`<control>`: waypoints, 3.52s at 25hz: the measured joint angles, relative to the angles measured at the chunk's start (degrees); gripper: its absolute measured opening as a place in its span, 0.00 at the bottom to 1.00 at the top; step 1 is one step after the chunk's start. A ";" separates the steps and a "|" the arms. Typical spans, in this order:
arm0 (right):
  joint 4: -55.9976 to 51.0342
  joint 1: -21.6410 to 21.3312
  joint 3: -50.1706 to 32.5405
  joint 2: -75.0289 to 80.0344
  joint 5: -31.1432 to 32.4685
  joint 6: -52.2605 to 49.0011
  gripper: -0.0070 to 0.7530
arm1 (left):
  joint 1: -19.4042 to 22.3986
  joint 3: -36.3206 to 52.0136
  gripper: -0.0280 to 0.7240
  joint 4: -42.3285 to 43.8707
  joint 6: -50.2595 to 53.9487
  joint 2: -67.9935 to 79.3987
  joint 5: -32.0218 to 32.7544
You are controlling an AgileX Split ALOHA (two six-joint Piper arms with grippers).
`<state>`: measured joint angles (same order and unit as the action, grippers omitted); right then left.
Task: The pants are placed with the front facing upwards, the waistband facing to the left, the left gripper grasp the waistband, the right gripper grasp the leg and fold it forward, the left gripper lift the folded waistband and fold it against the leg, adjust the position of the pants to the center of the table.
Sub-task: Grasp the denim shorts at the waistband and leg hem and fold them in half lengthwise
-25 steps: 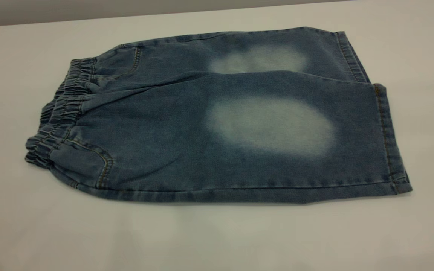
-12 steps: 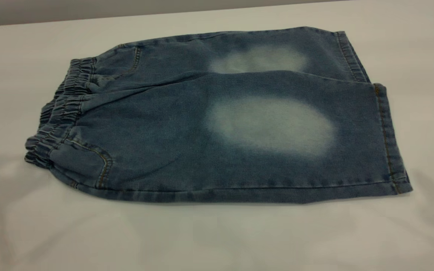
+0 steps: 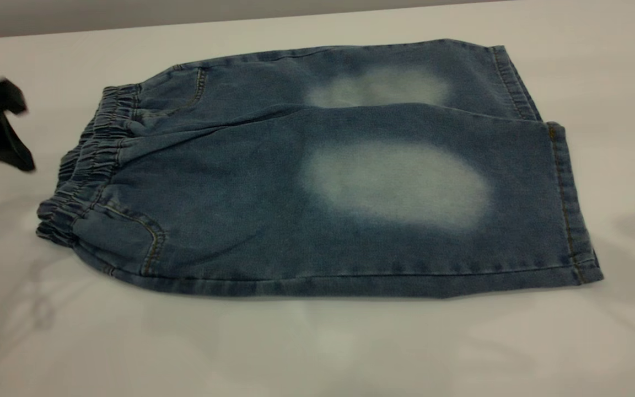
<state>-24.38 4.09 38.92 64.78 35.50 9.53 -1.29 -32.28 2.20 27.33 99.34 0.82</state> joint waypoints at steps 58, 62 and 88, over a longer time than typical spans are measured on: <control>-0.39 0.00 -0.81 1.02 0.65 -0.02 0.64 | -5.29 0.05 0.20 0.75 4.50 13.77 -12.65; -0.93 0.00 -0.97 4.84 0.70 0.22 0.64 | -5.29 0.09 0.20 0.96 4.50 12.50 -12.57; -35.88 -0.06 -4.21 44.62 -6.46 41.31 0.64 | -5.29 0.09 0.20 4.02 4.69 11.35 -12.70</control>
<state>-60.27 4.03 34.71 109.41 29.05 50.84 -6.58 -32.19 6.22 32.02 110.69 -11.88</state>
